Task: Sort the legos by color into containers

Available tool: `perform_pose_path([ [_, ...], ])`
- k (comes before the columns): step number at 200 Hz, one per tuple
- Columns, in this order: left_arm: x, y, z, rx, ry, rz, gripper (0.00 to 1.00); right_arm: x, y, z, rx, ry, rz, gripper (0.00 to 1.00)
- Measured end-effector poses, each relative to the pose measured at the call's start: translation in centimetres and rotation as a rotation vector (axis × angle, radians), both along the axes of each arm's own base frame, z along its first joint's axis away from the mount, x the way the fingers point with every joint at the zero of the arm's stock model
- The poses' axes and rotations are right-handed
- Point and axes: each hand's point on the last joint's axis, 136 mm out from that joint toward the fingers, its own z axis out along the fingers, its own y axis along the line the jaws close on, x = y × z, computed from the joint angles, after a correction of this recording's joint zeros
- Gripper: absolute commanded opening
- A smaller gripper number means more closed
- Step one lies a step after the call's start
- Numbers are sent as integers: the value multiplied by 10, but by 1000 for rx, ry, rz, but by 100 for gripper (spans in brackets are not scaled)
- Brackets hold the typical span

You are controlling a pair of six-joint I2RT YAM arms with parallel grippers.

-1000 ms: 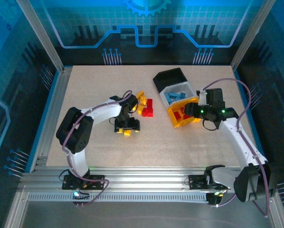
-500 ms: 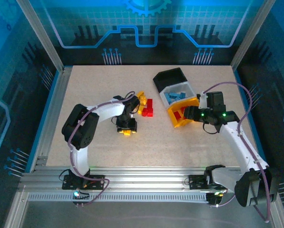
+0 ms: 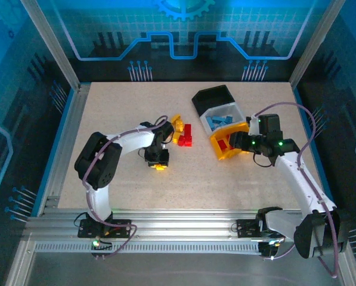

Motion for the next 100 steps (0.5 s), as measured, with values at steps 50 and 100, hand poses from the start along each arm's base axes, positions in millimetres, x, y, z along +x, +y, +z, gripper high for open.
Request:
perform_pose_path([
  [50, 9, -8, 29, -224, 12, 173, 33, -19, -2, -13, 18, 19, -20, 53],
  [100, 72, -31, 90, -537, -72, 391, 35, -49, -2, -25, 65, 13, -40, 53],
])
